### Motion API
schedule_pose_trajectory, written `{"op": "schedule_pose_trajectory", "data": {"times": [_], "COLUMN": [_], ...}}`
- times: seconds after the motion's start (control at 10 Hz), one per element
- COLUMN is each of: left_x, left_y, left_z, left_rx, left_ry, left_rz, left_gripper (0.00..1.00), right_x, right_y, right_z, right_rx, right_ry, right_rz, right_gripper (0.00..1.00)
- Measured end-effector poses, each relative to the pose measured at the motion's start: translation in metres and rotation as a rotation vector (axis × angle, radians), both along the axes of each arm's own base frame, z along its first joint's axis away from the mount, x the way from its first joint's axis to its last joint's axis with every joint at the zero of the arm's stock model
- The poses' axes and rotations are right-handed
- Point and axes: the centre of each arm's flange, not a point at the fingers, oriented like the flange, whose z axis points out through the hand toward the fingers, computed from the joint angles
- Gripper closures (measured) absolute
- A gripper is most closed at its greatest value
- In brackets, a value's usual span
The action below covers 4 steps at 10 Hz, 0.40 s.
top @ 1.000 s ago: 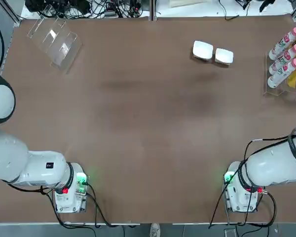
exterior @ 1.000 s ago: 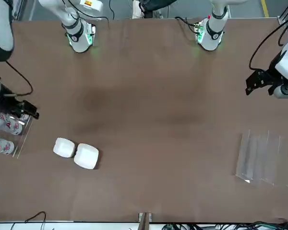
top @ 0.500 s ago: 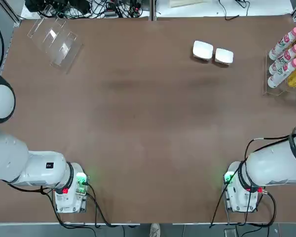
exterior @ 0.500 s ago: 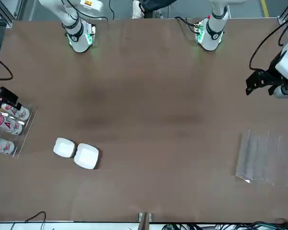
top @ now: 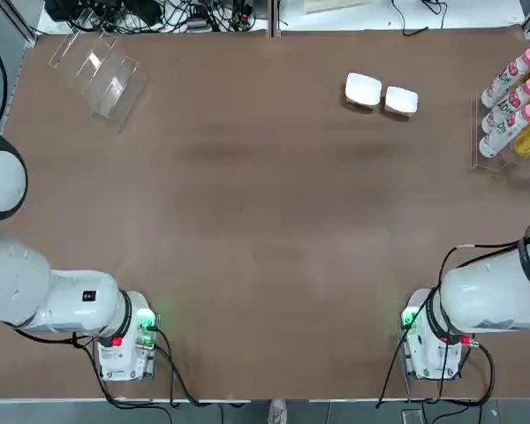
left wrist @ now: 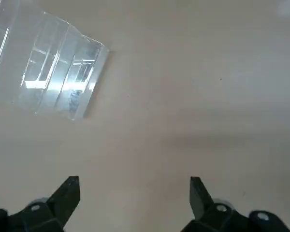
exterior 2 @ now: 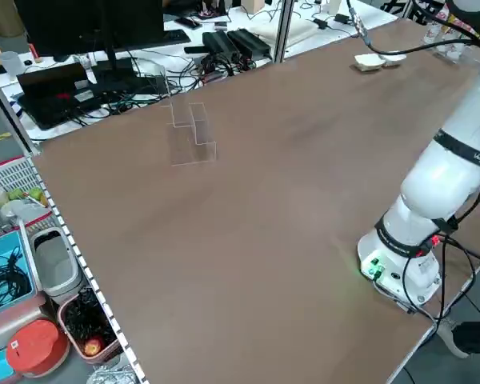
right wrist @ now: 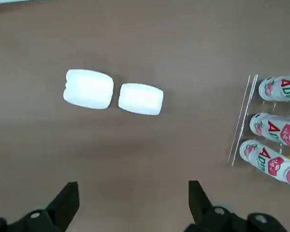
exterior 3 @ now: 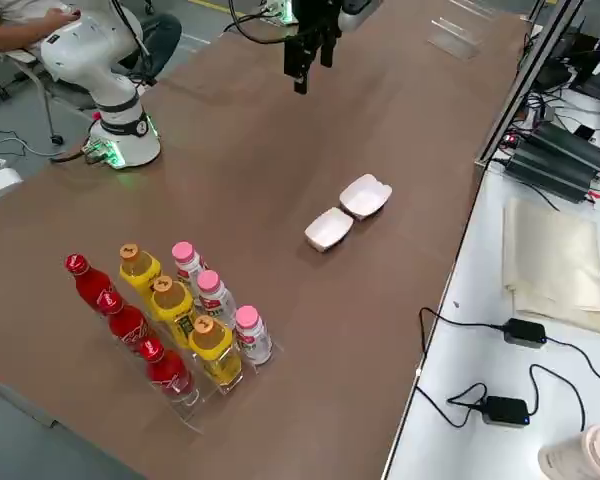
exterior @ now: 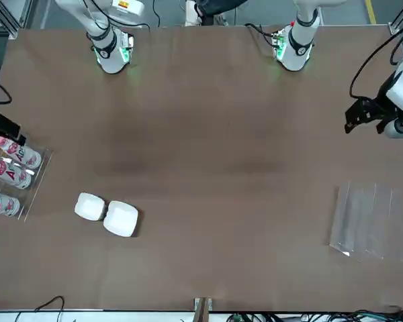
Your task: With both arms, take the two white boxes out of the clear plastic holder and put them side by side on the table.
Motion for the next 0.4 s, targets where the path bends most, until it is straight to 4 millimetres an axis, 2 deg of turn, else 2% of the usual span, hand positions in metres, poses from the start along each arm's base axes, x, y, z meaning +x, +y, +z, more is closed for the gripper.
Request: {"op": "schedule_pose_trajectory", "data": {"times": [0.4], "left_x": [0.0036], "left_y": [0.0061], "left_z": [-0.0058], "left_rx": [0.000], "left_ry": [0.010], "left_rz": [0.006], "left_gripper": [0.00], "right_x": [-0.0002], "right_y": [0.0001], "right_z": [-0.0010], "right_rx": [-0.002], "right_ry": [0.006], "right_rz": [0.001], "right_gripper": [0.00]}}
